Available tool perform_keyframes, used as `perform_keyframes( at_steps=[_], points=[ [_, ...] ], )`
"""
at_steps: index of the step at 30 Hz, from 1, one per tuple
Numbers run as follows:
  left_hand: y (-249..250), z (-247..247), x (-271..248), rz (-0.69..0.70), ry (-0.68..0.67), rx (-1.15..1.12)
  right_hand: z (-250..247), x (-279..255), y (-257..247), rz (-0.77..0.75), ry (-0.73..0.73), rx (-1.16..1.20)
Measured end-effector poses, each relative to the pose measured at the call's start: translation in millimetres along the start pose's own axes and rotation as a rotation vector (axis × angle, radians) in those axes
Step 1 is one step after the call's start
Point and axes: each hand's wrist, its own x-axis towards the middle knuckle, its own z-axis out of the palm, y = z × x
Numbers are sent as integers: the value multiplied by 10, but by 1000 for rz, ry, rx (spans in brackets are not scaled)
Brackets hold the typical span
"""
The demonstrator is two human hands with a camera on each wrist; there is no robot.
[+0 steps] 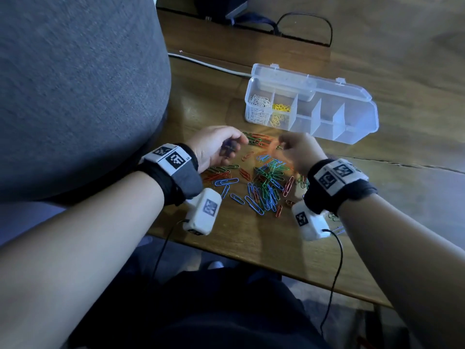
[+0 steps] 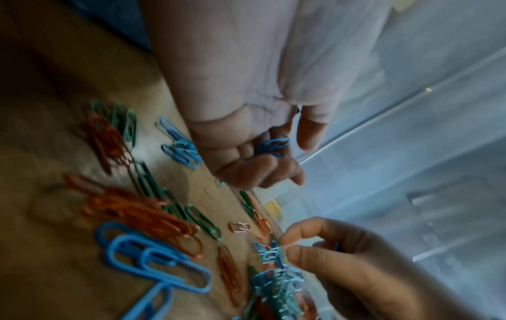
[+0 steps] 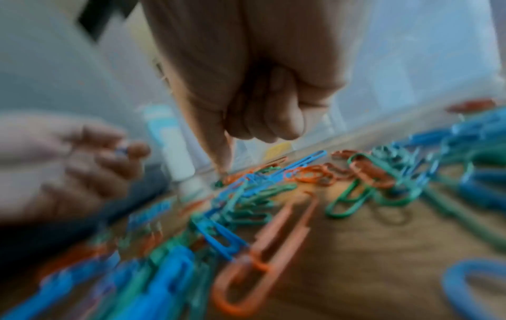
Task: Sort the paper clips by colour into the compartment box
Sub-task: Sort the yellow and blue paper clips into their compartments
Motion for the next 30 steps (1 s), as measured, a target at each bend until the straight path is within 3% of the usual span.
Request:
perform_keyframes(
  at_steps=[2,4,8,13,16,21,26,30],
  points=[
    [-4,-33,-36,36,21,212,32,28,-18,-104,-101,-328],
    [2,-50,-80,95,39,435,36,33,-33,-110,-134,-479],
    [-54,-92,-152,146,107,940,72,34,-111,-92,-138,-589],
    [-216,20,-225,166,57,1261,66,68,-145,-83,-165,-573],
    [-275,97,-250,177,64,1329,26,81,-69,-42,-86,-284],
    [-309,139,-246,236,58,1322,-101,-54,64,266,-115,577],
    [-271,172,-190,200,18,1296,-207,-126,142,407,-273,1003],
    [-174,195,-101,184,75,1046,-267,-180,146,537,-263,1294]
  ],
)
